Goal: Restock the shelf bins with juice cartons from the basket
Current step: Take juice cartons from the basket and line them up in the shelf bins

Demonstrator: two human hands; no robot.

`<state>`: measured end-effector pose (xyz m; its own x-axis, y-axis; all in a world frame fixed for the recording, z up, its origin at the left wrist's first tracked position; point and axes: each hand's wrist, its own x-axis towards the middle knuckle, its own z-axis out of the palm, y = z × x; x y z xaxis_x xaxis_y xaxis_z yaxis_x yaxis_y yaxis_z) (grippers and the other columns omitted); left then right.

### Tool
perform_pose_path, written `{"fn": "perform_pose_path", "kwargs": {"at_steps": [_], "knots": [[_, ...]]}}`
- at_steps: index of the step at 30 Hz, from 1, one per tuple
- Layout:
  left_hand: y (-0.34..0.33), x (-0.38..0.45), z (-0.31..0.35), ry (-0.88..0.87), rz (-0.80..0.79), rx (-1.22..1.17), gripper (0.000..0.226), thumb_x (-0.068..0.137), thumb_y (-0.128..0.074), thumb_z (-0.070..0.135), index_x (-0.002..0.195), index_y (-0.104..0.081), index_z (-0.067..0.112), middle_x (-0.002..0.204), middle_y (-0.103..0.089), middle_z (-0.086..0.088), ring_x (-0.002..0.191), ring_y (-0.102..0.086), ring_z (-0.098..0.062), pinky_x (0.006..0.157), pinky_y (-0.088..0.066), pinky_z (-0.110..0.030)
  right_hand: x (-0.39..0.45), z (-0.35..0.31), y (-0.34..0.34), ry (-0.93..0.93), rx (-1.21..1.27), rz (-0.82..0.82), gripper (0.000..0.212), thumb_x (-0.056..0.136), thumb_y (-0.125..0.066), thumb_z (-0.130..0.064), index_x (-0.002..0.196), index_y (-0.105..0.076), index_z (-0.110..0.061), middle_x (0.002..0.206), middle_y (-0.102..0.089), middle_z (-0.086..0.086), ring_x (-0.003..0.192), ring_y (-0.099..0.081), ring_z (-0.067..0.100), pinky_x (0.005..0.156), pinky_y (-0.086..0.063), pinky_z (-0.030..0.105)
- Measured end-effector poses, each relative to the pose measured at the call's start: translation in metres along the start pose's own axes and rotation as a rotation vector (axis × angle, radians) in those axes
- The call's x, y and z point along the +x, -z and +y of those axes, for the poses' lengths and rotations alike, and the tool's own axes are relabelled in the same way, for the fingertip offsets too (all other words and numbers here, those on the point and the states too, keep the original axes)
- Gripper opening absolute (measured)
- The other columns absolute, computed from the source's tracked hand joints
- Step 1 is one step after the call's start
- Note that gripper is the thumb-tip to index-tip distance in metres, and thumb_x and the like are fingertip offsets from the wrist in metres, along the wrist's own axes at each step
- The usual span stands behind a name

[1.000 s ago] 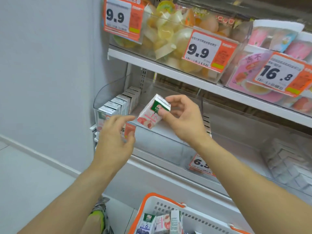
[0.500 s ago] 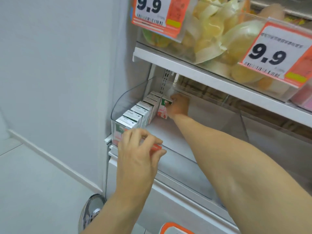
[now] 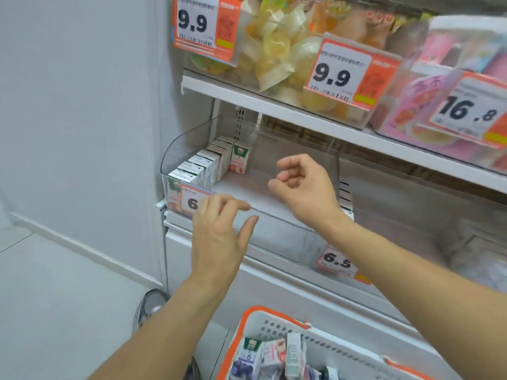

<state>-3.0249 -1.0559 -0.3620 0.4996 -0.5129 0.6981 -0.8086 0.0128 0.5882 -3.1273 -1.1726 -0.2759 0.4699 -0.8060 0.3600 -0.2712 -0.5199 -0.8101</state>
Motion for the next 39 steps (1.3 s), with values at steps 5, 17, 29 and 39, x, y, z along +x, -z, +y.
{"fn": "perform_pose_path", "kwargs": {"at_steps": [5, 17, 29, 39], "knots": [[-0.012, -0.038, 0.042, 0.041, -0.421, -0.152, 0.01, 0.085, -0.075, 0.02, 0.079, -0.068, 0.016, 0.077, -0.061, 0.004, 0.07, -0.054, -0.008, 0.074, -0.046, -0.032, -0.124, 0.023, 0.053, -0.068, 0.138, 0.086, 0.025, 0.082, -0.07, -0.001, 0.087, -0.061, -0.024, 0.072, -0.064, -0.01, 0.063, -0.057, 0.011, 0.06, -0.054, 0.034], [-0.035, -0.231, 0.033, 0.233, -1.324, 0.216, 0.007, 0.093, -0.06, 0.022, 0.09, -0.064, 0.017, 0.092, -0.064, 0.002, 0.087, -0.062, -0.021, 0.081, -0.052, -0.035, -0.301, 0.192, 0.068, -0.706, -0.091, -0.135, 0.01, 0.088, -0.063, -0.004, 0.086, -0.064, -0.014, 0.085, -0.065, -0.002, 0.083, -0.062, 0.016, 0.072, -0.047, 0.013], [-0.035, -0.303, 0.029, 0.127, -1.729, 0.392, 0.048, 0.075, -0.083, 0.033, 0.115, -0.063, 0.015, 0.118, -0.055, -0.004, 0.102, -0.056, -0.021, 0.081, -0.045, -0.027, -0.38, 0.211, 0.042, -0.921, -0.477, -1.077, 0.052, 0.079, -0.081, -0.037, 0.118, -0.061, -0.008, 0.102, -0.062, 0.003, 0.064, -0.065, 0.019, 0.054, -0.051, 0.024], [-0.037, -0.275, 0.032, 0.513, -1.592, 0.186, 0.044, 0.073, -0.085, 0.024, 0.113, -0.067, 0.018, 0.105, -0.063, 0.001, 0.099, -0.064, -0.018, 0.084, -0.055, -0.032, -0.352, 0.208, 0.063, -0.905, -0.439, -0.986, 0.042, 0.078, -0.08, -0.037, 0.108, -0.073, -0.009, 0.125, -0.067, 0.005, 0.087, -0.07, 0.022, 0.078, -0.058, 0.034]]}}
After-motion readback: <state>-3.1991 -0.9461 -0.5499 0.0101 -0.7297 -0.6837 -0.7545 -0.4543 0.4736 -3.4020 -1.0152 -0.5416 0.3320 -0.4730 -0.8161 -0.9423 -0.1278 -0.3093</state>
